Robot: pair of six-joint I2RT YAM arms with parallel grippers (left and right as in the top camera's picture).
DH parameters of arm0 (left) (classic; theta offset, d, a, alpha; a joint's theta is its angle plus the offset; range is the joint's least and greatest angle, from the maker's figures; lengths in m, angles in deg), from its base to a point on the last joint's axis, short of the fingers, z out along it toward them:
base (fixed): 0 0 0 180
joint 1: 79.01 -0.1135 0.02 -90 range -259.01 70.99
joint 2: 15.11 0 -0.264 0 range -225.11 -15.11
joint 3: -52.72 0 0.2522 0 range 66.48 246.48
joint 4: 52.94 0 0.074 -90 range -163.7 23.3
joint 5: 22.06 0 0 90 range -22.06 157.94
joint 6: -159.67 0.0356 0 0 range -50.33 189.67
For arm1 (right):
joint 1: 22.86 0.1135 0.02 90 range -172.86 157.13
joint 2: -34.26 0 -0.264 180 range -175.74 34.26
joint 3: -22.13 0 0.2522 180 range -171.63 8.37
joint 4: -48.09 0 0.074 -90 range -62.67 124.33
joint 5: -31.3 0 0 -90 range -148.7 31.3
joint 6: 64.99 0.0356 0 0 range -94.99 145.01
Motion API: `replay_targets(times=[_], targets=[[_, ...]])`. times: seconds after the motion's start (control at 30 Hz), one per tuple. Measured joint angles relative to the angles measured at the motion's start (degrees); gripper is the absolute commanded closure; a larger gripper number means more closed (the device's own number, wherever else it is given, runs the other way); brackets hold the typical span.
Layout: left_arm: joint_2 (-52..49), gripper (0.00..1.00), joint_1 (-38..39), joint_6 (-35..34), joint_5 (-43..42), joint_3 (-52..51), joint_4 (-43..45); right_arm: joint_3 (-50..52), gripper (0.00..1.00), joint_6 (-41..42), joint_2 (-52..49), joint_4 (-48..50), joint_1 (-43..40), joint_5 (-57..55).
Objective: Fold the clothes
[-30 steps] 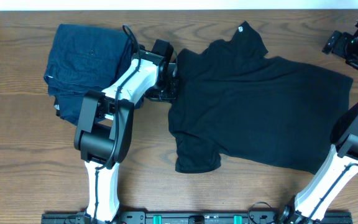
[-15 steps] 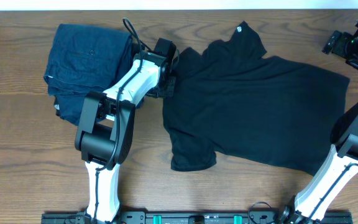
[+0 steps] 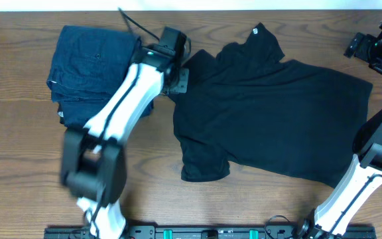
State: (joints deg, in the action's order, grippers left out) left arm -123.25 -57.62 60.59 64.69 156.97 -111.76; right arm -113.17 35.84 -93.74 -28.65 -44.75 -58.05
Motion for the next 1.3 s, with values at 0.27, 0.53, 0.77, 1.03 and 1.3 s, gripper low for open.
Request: replay_targets(times=[0.27,0.53,0.77,1.03,1.3], targets=[[17.49,0.85,0.52,-5.20,-0.76,1.62,-12.15,0.00,0.01,0.00,0.00,0.00,0.00,0.00],[19.06,0.86,0.50,-7.48,-4.07,1.29,-24.94,0.00,0.01,0.00,0.00,0.00,0.00,0.04],[19.06,0.86,0.48,-7.65,-4.66,-0.35,-25.05,-0.02,0.01,0.00,0.00,-5.51,0.00,6.71],[19.06,0.84,0.48,-7.67,-5.20,-0.63,-24.90,-0.02,0.31,-4.00,0.00,-15.21,0.00,13.55],[19.06,0.84,0.48,-7.67,-5.38,-0.72,-25.81,0.02,0.43,1.90,1.51,-28.33,0.00,8.85]])
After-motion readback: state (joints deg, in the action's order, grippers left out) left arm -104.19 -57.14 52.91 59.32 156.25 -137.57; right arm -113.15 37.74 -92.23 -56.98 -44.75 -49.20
